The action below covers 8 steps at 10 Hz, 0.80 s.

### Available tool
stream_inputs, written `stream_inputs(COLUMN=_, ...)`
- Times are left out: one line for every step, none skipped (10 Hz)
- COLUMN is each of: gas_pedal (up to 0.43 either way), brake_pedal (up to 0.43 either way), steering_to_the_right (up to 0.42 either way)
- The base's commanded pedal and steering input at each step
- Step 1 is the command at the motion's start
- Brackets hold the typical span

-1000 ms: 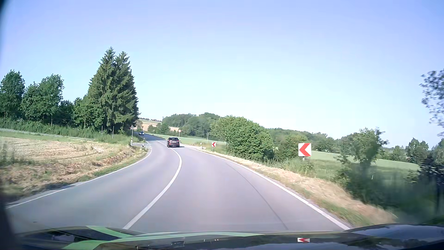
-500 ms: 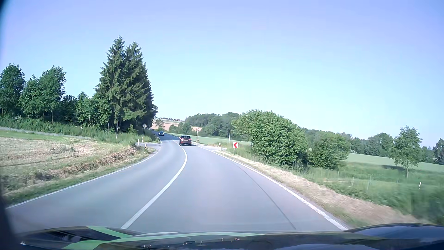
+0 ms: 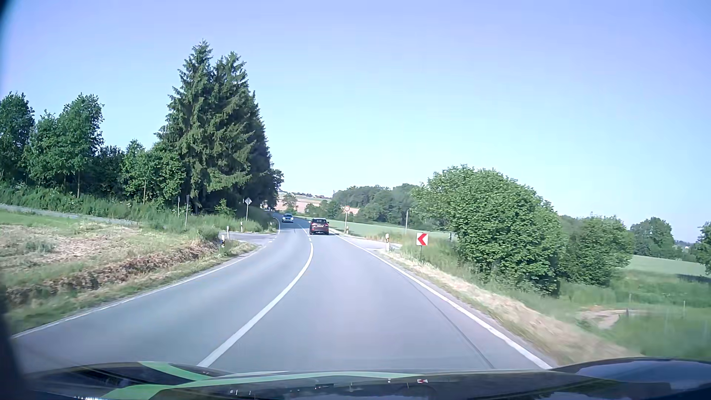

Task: Follow the waypoints while adhering to traffic rules and regulations

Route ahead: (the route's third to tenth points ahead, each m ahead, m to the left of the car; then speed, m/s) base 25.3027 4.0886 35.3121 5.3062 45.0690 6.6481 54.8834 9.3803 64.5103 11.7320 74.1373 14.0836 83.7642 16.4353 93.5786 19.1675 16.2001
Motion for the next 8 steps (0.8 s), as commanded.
stream_inputs(gas_pedal=0.130, brake_pedal=0.000, steering_to_the_right=-0.046)
stream_inputs(gas_pedal=0.138, brake_pedal=0.000, steering_to_the_right=-0.041)
stream_inputs(gas_pedal=0.138, brake_pedal=0.000, steering_to_the_right=-0.038)
stream_inputs(gas_pedal=0.138, brake_pedal=0.000, steering_to_the_right=-0.037)
stream_inputs(gas_pedal=0.138, brake_pedal=0.000, steering_to_the_right=-0.037)
stream_inputs(gas_pedal=0.150, brake_pedal=0.000, steering_to_the_right=-0.037)
stream_inputs(gas_pedal=0.150, brake_pedal=0.000, steering_to_the_right=-0.037)
stream_inputs(gas_pedal=0.150, brake_pedal=0.000, steering_to_the_right=-0.032)
